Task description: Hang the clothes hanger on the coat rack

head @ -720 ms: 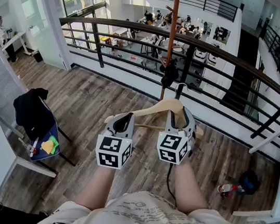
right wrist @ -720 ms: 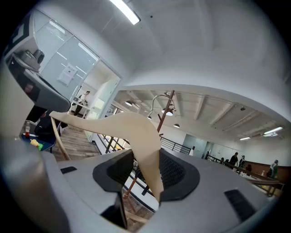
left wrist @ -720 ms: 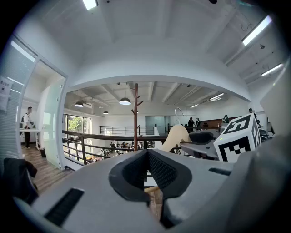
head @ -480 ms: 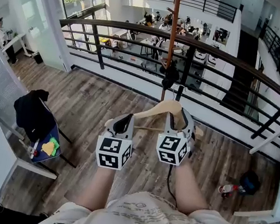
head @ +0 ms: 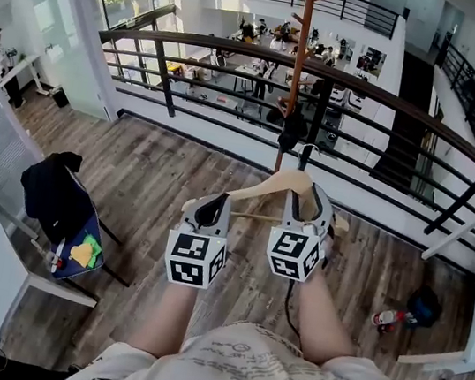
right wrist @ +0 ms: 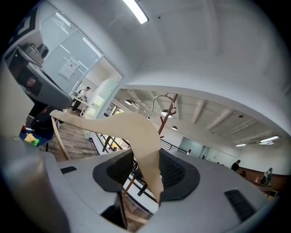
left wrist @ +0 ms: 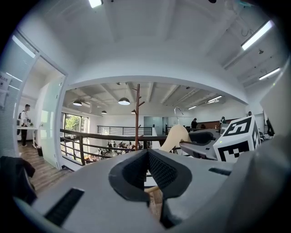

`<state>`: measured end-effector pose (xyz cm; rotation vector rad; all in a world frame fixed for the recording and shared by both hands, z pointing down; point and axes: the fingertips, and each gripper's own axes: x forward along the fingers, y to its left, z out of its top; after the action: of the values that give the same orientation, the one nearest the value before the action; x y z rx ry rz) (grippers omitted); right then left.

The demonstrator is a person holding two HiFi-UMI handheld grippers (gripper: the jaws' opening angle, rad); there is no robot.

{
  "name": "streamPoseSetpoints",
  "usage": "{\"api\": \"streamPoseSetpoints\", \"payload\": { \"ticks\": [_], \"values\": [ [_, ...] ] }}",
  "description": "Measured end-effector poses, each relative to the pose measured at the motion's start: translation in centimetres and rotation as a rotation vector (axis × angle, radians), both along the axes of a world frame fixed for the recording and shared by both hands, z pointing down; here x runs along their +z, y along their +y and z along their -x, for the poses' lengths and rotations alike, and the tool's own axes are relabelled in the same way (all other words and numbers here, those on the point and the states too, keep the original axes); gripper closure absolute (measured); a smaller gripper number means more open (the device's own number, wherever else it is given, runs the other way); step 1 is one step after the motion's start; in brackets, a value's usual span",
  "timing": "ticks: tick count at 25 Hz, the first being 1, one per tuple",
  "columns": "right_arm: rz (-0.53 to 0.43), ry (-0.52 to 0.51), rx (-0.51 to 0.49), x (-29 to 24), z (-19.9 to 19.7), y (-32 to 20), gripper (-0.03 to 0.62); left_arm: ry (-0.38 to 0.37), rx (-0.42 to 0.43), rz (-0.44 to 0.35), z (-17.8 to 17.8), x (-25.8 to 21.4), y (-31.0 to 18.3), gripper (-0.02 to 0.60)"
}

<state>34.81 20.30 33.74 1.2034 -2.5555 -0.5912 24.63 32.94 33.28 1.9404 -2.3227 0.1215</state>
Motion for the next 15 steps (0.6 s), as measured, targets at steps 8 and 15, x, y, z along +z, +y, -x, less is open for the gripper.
{"api": "streamPoseSetpoints", "payload": {
  "ticks": [8,15],
  "values": [
    [-0.017,0.01,0.038,1.2,3.5,0.9,0.421,0.01,0.029,-0.007,4.4,1.1,1.2,0.577],
    [-0.013,0.018,0.065,1.3,4.1,0.5,0.421,0.021,0.036,0.004,6.0,1.4,1.5,0.577]
  ]
}}
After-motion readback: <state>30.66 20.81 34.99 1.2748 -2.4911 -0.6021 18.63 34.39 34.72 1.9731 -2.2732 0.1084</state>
